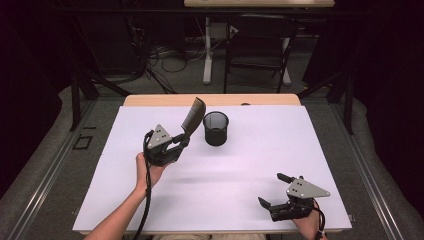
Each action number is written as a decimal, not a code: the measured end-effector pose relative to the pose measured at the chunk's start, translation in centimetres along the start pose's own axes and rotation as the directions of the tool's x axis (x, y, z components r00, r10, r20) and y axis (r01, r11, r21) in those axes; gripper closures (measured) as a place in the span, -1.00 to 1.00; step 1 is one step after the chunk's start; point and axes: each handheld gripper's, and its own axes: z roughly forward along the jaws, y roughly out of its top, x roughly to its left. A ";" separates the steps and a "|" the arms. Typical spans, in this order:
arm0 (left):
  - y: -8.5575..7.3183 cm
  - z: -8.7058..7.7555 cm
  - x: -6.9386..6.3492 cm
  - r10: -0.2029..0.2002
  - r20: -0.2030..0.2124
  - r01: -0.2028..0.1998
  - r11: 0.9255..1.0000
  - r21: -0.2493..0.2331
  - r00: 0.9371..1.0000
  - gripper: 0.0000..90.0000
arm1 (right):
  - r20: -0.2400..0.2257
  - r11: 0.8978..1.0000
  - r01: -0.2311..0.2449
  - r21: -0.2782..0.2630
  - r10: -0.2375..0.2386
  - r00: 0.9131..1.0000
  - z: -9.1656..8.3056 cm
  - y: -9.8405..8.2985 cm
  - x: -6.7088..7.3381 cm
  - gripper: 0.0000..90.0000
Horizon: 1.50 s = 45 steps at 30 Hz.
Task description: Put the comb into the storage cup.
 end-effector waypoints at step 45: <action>3.6 1.5 0.9 0.000 0.004 0.000 0.999 -0.053 1.000 0.62 | 0.000 1.000 -0.002 -0.004 0.002 1.000 -0.1 0.0 0.0 -0.99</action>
